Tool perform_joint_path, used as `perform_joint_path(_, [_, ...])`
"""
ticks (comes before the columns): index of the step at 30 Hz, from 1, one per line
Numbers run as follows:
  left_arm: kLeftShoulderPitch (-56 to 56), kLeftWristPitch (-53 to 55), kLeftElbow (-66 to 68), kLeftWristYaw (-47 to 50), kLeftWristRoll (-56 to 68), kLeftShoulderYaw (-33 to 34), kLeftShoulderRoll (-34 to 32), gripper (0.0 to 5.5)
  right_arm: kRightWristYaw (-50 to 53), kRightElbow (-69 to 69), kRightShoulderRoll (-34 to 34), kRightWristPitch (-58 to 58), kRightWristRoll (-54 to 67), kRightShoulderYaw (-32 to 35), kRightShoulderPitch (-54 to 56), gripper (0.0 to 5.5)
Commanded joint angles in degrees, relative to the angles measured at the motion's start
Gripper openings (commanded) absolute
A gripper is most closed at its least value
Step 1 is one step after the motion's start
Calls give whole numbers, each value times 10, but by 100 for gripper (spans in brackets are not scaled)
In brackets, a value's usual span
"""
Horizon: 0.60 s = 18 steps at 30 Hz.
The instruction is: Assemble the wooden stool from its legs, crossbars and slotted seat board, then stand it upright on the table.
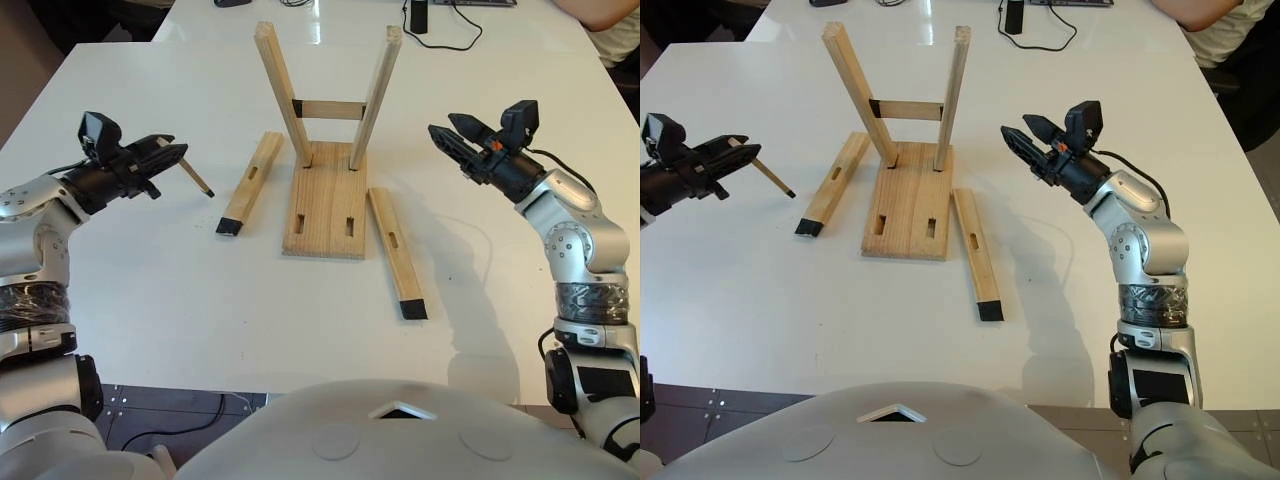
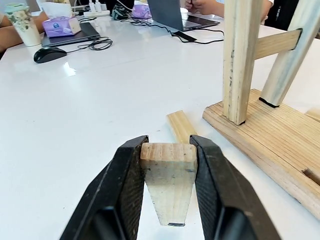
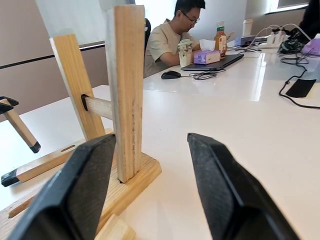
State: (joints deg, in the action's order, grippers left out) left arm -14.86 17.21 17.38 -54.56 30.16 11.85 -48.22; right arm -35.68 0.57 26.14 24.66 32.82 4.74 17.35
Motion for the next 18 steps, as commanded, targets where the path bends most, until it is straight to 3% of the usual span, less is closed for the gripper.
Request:
perform_joint_path(1, [45,69,-152,-32,54,-32,41,130,-9,-14,-14,-9,-10,0,46,264])
perform_joint_path(6, [22,87,-202,-37,54,-36,45,130,-12,-22,-17,-15,-17,8,37,264])
perform_joint_path(10, [-57,37,-120,-50,8,-41,42,130,-8,-19,-26,-23,-25,7,22,264])
perform_joint_path(18, [-164,-129,76,-162,-81,-120,108,130,-14,-75,-46,-48,-61,-9,41,264])
